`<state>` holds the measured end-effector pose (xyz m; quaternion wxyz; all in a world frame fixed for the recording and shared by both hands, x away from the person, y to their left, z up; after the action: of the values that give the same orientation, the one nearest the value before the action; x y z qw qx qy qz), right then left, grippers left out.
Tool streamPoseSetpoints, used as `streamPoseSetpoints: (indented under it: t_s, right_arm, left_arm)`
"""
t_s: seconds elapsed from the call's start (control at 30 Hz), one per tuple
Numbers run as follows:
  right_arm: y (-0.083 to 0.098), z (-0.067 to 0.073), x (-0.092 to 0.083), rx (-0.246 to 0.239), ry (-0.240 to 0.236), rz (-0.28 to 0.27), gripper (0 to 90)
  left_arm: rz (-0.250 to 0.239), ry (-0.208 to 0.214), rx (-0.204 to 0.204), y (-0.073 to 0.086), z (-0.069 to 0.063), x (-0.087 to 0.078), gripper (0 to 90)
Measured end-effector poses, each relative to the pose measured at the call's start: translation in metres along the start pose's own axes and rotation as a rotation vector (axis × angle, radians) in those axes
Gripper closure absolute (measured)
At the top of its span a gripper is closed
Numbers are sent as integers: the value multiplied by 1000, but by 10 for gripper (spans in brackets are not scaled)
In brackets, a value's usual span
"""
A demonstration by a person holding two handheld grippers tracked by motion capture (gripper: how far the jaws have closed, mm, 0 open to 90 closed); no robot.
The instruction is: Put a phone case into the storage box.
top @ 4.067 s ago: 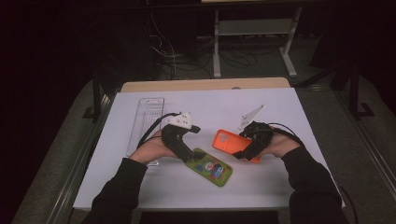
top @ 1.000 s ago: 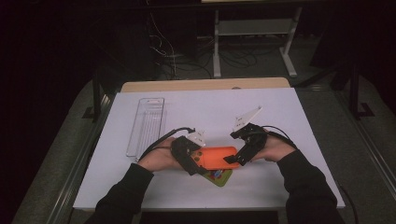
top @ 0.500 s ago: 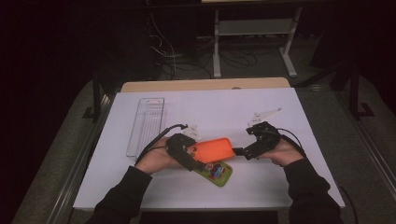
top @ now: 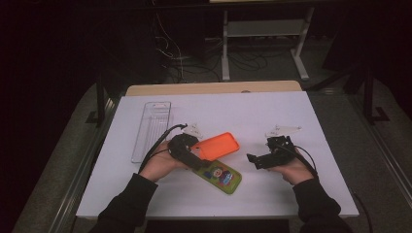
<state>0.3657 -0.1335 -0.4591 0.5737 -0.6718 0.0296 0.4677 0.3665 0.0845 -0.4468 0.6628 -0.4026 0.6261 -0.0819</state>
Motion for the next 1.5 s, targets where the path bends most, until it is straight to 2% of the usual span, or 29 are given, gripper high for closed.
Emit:
streamPoseSetpoints:
  t_s: [0.13, 0.2, 0.27, 0.3, 0.37, 0.5, 0.6, 0.67, 0.77, 0.8, 0.87, 0.9, 0.93, 0.97, 1.0, 1.1, 1.2, 1.33, 1.4, 1.43, 1.5]
  right_arm:
    - [5, 2, 2, 18, 9, -7, 10]
    - [6, 2, 3, 15, 35, -23, 10]
    - [5, 1, 4, 15, 42, -30, 10]
    - [4, 2, 5, 21, 30, -40, 10]
    - [5, 2, 6, 6, 37, -37, 10]
    - [3, 5, 8, -14, 49, -49, 10]
    - [1, 6, 8, -22, 46, -57, 10]
    - [0, 6, 8, -32, 56, -61, 10]
    - [1, 9, 9, -43, 61, -57, 10]
    - [1, 8, 10, -62, 70, -59, 10]
    - [1, 11, 10, -60, 68, -50, 10]
    - [2, 10, 11, -107, 85, -47, 10]
    - [2, 12, 12, -100, 81, -47, 10]
    - [2, 13, 13, -112, 83, -47, 10]
    - [2, 13, 13, -112, 83, -47, 10]
    - [2, 14, 15, -149, 89, -38, 10]
    - [3, 15, 17, -205, 98, -34, 10]
    - [2, 17, 17, -229, 114, -38, 10]
    - [-1, 19, 17, -269, 136, -52, 10]
    - [-1, 20, 17, -274, 140, -60, 10]
    - [-2, 21, 18, -281, 152, -68, 10]
  left_arm:
    - [-2, -3, -17, 0, 0, 0, 158]
    - [-20, -6, -28, -2, -1, 0, 158]
    - [-16, -7, -20, -2, -1, 0, 158]
    - [-5, -10, -4, -2, 0, -1, 158]
    - [-10, -17, -19, -3, 1, -1, 158]
    - [-8, -17, -23, -2, 1, -1, 157]
    - [-26, -22, -56, -4, 0, 0, 158]
    - [-1, -27, -30, -2, 3, -1, 158]
    - [1, -25, -33, -1, 3, 0, 158]
    - [0, -26, -33, -1, 3, 1, 158]
    - [-1, -26, -31, -2, 2, 1, 158]
    - [-1, -27, -36, -2, 2, 1, 158]
    - [5, -27, -31, -1, 1, 2, 158]
    - [5, -27, -31, -1, 1, 2, 158]
    - [9, -30, -14, -1, 2, 2, 158]
    - [11, -31, -15, -2, 2, 1, 158]
    - [7, -33, -29, -1, 2, 2, 158]
    - [13, -35, -18, 0, 2, 2, 158]
    - [11, -35, -19, 0, 2, 3, 158]
    - [4, -35, -28, -1, 2, 3, 158]
    - [8, -38, -20, 0, 4, 3, 158]
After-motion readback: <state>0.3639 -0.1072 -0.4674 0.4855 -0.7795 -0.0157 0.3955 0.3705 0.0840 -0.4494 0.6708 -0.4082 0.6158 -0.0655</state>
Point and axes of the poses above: each handheld gripper's, and its own axes: x roughly forward along the jaws, y roughly out of its underside, z roughly to its left, the point moved 8 cm from there along x, roughly forward along the jaws
